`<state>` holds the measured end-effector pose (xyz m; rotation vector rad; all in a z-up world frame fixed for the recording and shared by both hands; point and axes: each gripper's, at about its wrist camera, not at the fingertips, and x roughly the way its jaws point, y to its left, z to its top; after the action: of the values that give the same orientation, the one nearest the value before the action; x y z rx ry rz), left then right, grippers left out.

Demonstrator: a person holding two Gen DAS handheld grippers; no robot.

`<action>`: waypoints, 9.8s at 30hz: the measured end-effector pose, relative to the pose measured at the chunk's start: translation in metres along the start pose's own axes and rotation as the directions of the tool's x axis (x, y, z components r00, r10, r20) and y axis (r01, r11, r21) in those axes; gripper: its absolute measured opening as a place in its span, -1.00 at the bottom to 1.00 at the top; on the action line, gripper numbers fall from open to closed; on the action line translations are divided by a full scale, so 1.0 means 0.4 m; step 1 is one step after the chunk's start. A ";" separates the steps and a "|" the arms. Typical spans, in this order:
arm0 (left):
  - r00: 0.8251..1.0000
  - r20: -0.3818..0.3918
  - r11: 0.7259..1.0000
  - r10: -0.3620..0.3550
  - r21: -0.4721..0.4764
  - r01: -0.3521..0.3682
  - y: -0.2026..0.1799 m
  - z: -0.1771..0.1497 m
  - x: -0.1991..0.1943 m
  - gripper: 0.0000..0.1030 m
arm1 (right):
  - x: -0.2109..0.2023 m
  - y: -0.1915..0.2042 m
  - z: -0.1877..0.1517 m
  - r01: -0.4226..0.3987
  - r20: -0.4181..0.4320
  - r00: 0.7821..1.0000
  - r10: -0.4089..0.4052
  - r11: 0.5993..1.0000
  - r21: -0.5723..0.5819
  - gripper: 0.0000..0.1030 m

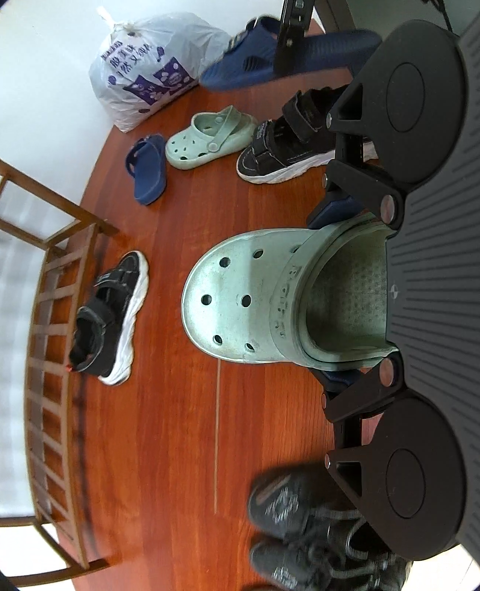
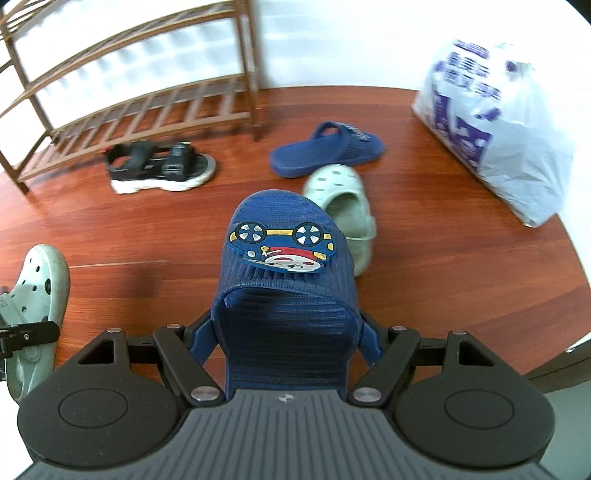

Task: Organize scattered shoes
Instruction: 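Carry and set down the blue slide with the right tool while the left tool sets down the mint clog, then grasp the second mint clog with the right tool and lift it, then set the mint clog beside the first clog with the right tool and open, then grasp the black sandal on the table with the left tool, then carry the black sandal with the left tool while the right tool grasps the other black sandal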

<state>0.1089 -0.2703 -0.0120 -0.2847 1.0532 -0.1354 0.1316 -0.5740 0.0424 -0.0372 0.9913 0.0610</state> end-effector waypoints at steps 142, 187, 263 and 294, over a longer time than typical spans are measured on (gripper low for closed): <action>0.996 -0.067 0.989 0.050 0.143 -0.040 0.271 0.012 -0.114 0.84 | 0.081 0.404 -0.020 -0.258 -0.080 0.963 0.257 0.966 -0.005 0.51; 1.000 -0.008 0.952 0.003 0.305 0.000 0.362 0.118 -0.150 0.84 | 0.138 0.649 -0.105 -0.245 -0.087 0.968 0.236 0.962 -0.122 0.81; 0.995 -0.095 0.985 -0.029 0.164 0.044 0.217 0.452 0.320 -0.51 | 0.004 0.126 -0.214 -0.044 -0.019 0.998 0.052 0.955 0.295 0.82; 0.991 -0.116 0.593 -0.066 0.794 0.132 0.054 0.404 0.296 0.87 | -0.011 0.108 -0.244 -0.032 -0.025 0.999 0.041 0.953 0.302 0.83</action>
<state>0.3071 -0.2517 -0.0425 0.5059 0.9478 -0.7161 0.0448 -0.5368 -0.0076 0.2617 1.0234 -0.0580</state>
